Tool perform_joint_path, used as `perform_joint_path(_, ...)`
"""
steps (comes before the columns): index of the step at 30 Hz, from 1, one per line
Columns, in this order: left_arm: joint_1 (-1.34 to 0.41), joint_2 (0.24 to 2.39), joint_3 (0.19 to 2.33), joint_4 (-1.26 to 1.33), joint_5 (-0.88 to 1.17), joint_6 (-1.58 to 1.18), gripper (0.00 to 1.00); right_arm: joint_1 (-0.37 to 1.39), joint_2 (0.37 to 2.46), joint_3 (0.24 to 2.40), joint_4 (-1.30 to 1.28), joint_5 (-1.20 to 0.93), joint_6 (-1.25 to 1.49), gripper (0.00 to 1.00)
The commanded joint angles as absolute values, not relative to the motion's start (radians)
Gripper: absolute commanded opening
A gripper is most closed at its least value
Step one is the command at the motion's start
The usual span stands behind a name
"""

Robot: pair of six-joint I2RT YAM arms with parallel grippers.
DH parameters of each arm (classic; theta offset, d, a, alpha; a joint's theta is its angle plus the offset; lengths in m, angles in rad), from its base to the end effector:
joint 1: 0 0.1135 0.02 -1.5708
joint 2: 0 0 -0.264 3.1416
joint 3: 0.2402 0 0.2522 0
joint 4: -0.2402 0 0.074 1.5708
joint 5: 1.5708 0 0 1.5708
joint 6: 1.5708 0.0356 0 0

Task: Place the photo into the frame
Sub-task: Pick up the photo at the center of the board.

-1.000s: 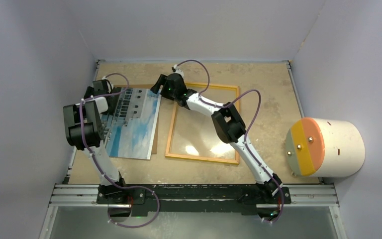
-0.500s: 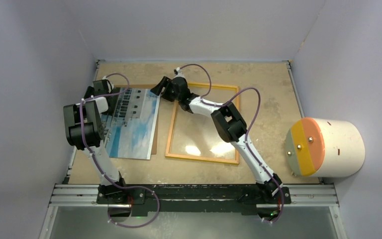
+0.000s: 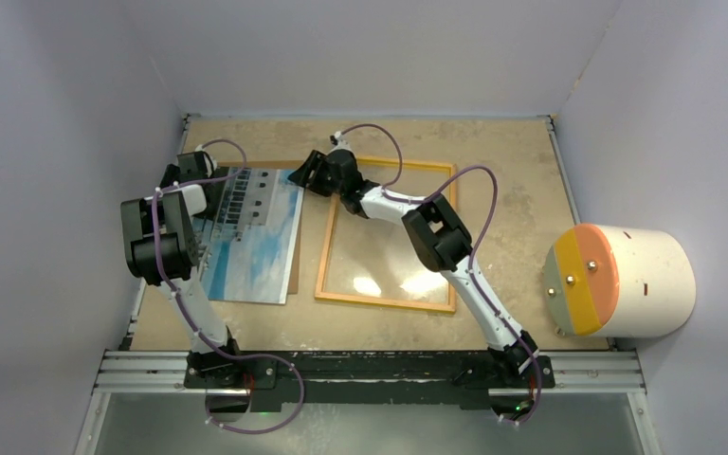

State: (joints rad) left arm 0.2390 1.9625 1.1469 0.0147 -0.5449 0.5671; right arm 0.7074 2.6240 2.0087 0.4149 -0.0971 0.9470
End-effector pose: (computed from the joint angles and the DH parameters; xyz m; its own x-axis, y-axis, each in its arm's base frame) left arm 0.3892 0.1138 0.1453 -0.8854 0.2571 -0.3872 -0.0917 0.7201 0.6878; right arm 0.4472 0.3869 0.1299 -0.6720 0.4883 -0.5568 -0.2972 0.5108 0.8067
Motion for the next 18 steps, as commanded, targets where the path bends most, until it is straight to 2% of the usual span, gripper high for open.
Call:
perform_joint_path(1,0.237,2.024,1.101,-0.058,-0.474,0.548,0.77,0.736,2.549,2.020,0.385,-0.097,0.889,0.60)
perform_joint_path(18,0.237,2.029,1.104,-0.068,-0.464,0.545,0.77,0.803,2.534,2.103,0.251,0.058,0.661,0.60)
